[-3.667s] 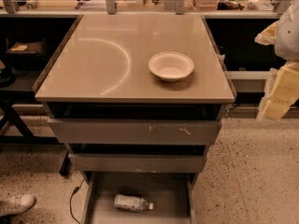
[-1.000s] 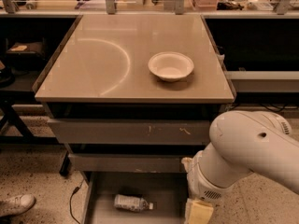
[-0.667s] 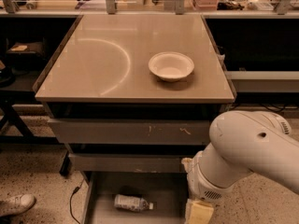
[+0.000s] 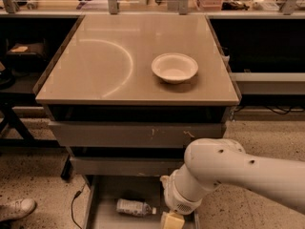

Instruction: Pick blue plastic bottle from bottom drawer and place on counter

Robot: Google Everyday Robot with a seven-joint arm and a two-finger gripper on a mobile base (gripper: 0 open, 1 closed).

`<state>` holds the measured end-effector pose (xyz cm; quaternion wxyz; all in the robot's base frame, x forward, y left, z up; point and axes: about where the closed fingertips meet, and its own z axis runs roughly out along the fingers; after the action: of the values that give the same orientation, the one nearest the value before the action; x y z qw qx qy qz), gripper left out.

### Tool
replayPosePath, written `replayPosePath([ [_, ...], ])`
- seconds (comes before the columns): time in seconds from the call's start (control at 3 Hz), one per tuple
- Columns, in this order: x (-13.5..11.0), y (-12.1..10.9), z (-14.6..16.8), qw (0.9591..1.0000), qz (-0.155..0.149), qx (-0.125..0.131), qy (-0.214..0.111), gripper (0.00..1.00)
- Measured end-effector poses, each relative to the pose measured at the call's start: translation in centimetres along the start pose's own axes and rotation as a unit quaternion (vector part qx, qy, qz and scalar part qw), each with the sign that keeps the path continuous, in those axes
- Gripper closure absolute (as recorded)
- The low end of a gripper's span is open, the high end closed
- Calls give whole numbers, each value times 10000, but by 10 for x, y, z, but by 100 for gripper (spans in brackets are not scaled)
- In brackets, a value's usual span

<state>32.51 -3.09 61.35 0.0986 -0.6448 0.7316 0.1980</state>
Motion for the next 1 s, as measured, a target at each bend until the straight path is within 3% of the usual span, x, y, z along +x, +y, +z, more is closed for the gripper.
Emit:
replayPosePath([
  [0.67,3,-42,109,9998,137,21,-140,0],
  [1.0,0,-44,114,9998,114,26,-172,0],
])
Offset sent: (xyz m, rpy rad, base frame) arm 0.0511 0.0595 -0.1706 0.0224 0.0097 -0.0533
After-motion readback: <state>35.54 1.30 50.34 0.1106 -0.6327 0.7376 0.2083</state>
